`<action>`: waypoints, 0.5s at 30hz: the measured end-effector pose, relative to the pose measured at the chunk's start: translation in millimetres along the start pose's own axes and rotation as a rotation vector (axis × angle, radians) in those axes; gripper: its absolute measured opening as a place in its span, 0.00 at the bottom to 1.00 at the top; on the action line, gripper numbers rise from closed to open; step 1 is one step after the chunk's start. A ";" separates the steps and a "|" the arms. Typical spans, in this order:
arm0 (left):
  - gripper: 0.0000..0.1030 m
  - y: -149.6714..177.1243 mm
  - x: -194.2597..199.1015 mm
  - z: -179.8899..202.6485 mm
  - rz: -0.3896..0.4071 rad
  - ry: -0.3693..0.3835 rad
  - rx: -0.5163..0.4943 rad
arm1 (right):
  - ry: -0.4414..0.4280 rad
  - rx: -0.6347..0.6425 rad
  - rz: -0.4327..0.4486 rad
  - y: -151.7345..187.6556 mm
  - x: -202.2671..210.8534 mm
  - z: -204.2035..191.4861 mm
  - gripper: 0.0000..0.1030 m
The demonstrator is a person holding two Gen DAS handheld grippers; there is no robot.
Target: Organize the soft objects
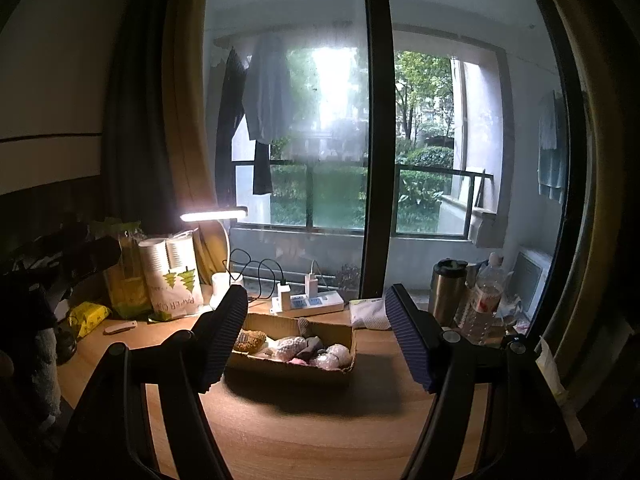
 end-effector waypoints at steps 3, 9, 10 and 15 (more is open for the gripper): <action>0.99 -1.2 2.6 0.0 0.010 0.001 -0.007 | 0.005 0.002 0.007 -2.5 1.5 0.7 0.72; 0.99 -1.7 5.7 0.0 0.022 -0.001 -0.011 | 0.002 0.004 0.017 -5.3 2.3 -1.3 0.72; 0.99 -1.6 5.6 0.4 0.024 -0.002 -0.013 | 0.000 0.005 0.015 -4.9 1.7 -2.2 0.72; 0.99 -1.5 4.9 0.0 0.028 -0.002 -0.008 | -0.005 0.006 0.013 -4.7 0.8 -4.7 0.72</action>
Point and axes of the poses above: each gripper's, at about its wrist camera, not at the fingertips, and x roughly against the way its jaws point, z to its right, y to its underside, the point moved 8 cm from there along -x, roughly the way its jaws point, and after that the axes turned 11 degrees about x, right-handed, at the moved point
